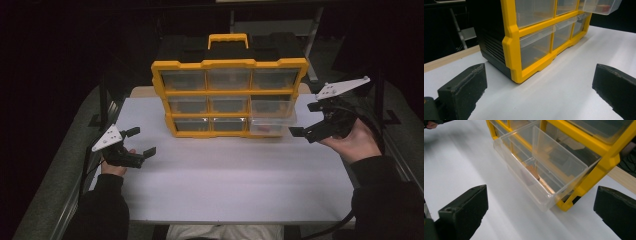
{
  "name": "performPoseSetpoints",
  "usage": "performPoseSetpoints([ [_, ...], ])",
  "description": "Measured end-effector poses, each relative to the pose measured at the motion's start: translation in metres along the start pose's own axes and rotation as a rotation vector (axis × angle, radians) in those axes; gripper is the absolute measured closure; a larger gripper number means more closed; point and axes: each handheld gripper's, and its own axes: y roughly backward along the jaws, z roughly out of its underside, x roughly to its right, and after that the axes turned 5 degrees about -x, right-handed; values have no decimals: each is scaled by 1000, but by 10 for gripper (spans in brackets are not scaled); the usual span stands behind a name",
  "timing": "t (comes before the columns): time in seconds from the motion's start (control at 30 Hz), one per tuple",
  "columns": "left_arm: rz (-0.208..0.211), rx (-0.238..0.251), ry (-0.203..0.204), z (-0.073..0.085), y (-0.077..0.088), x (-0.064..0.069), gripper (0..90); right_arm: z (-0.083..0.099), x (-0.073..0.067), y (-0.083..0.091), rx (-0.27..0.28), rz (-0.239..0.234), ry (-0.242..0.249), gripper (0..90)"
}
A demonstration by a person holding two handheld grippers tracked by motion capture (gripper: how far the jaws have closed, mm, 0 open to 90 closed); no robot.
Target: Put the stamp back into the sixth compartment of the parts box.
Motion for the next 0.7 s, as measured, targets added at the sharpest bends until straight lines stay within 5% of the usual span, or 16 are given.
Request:
performPoseSetpoints([
  [0.7, 2, 1, 0, 0, 0, 0, 0, 43, 3, -17, 50, -30, -70, 0],
])
